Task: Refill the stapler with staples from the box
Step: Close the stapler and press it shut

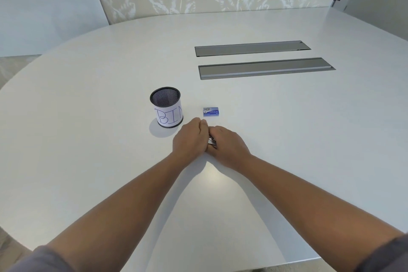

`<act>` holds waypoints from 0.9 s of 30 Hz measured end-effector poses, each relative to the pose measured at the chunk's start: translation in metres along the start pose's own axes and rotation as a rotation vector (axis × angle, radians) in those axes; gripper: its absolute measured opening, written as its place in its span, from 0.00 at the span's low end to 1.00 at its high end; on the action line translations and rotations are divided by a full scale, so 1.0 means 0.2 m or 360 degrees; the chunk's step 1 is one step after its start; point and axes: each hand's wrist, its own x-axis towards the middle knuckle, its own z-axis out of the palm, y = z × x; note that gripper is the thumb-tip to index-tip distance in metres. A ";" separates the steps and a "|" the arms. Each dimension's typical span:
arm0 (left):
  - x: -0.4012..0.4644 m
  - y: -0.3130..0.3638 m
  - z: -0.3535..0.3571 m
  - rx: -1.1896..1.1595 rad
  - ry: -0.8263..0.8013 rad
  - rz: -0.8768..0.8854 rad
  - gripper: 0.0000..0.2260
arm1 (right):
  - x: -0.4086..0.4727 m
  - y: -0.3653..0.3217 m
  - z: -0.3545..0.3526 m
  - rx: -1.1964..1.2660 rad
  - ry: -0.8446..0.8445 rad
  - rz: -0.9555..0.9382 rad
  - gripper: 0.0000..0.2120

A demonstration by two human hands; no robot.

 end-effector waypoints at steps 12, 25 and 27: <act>0.02 -0.05 -0.01 0.0152 -0.0092 0.0176 0.16 | -0.02 -0.01 0.02 -0.0249 0.0066 0.0129 0.15; 0.02 -0.09 -0.04 0.0228 -0.0174 0.0347 0.25 | -0.03 -0.01 0.00 -0.0234 0.0005 0.0073 0.21; 0.02 -0.08 -0.04 0.0263 -0.0149 0.0350 0.25 | -0.03 0.00 0.01 -0.0226 0.0012 0.0056 0.20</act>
